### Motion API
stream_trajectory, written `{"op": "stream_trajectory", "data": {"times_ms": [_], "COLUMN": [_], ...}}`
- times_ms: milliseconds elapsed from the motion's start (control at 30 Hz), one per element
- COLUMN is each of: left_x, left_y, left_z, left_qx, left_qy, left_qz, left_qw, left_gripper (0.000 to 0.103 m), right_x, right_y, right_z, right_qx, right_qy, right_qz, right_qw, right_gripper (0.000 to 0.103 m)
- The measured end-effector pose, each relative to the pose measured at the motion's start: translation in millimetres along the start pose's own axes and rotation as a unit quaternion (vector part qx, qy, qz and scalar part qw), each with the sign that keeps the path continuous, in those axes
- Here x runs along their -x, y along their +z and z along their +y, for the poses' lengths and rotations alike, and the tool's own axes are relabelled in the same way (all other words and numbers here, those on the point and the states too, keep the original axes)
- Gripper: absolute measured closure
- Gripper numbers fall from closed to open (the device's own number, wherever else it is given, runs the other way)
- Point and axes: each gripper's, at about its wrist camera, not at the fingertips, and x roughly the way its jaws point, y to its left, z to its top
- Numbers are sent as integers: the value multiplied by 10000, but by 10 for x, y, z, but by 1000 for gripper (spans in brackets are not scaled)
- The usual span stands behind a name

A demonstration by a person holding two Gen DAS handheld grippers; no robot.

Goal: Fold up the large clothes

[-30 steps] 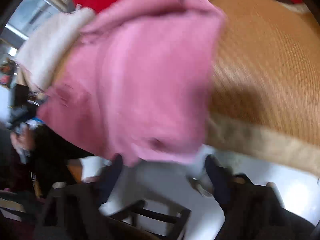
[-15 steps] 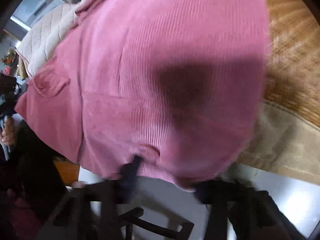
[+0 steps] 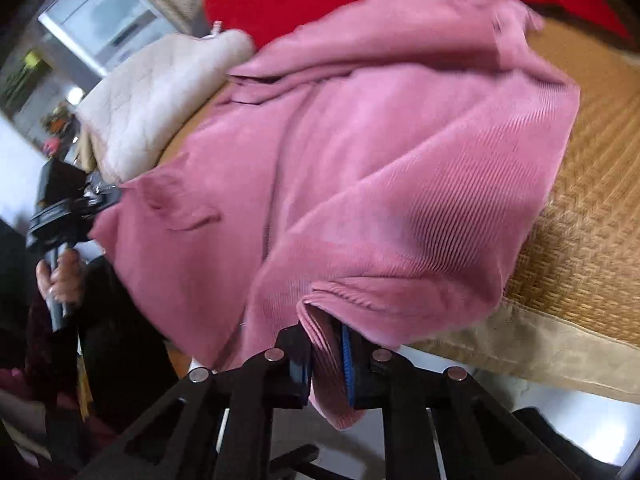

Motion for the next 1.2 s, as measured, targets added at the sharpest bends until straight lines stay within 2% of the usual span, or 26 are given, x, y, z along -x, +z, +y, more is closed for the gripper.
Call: {"op": "stream_trajectory", "data": {"times_ms": [100, 233, 433, 500, 600, 667, 767, 867, 967, 1000, 1067, 1133, 1167, 1200], "left_x": [30, 105, 165, 142, 56, -52, -280, -428, -486, -503, -518, -532, -529, -519], "left_y": [73, 286, 874, 1112, 1410, 1602, 1814, 1886, 1918, 1925, 1921, 1905, 1895, 1878], "left_z": [-42, -160, -384, -441, -497, -498, -528, -576, -607, -613, -619, -644, -655, -672], "left_qx": [1, -64, -209, -238, -224, -141, -104, -172, -245, -244, -249, -281, -291, -299], "left_qy": [-80, -175, -195, -181, -205, -229, -133, -172, -230, -234, -208, -145, -132, -119], "left_qz": [-41, -169, -352, -376, -370, -316, -182, -102, -56, -30, 23, 51, 56, 49], "left_qw": [10000, 9997, 9990, 9988, 9989, 9991, 9997, 9997, 9994, 9994, 9995, 9995, 9995, 9995], "left_gripper": [96, 96, 96, 96, 96, 96, 96, 96, 96, 96, 96, 96, 96, 96], "right_x": [139, 520, 1013, 1172, 1287, 1270, 1256, 1276, 1296, 1279, 1221, 1174, 1136, 1085], "right_y": [47, 189, 783, 1036, 1311, 1499, 1581, 1397, 1017, 887, 577, 216, 16, -128], "right_z": [79, 162, 37, -127, -352, -475, -538, -578, -633, -642, -693, -765, -802, -824], "right_qx": [-30, -40, -342, -565, -828, -1042, -1000, -1246, -1432, -1514, -1818, -2269, -2546, -2763], "right_qy": [77, 291, 498, 554, 520, 457, 467, 899, 846, 780, 755, 1082, 1265, 1371], "right_qz": [-133, -827, -1799, -2188, -2509, -2494, -2352, -2048, -1740, -1619, -1233, -1155, -1293, -1326], "right_qw": [9999, 9961, 9818, 9726, 9631, 9617, 9657, 9667, 9706, 9720, 9727, 9610, 9500, 9420], "right_gripper": [96, 98, 99, 99, 99, 99, 99, 96, 95, 91, 70, 10, 4, 3]}}
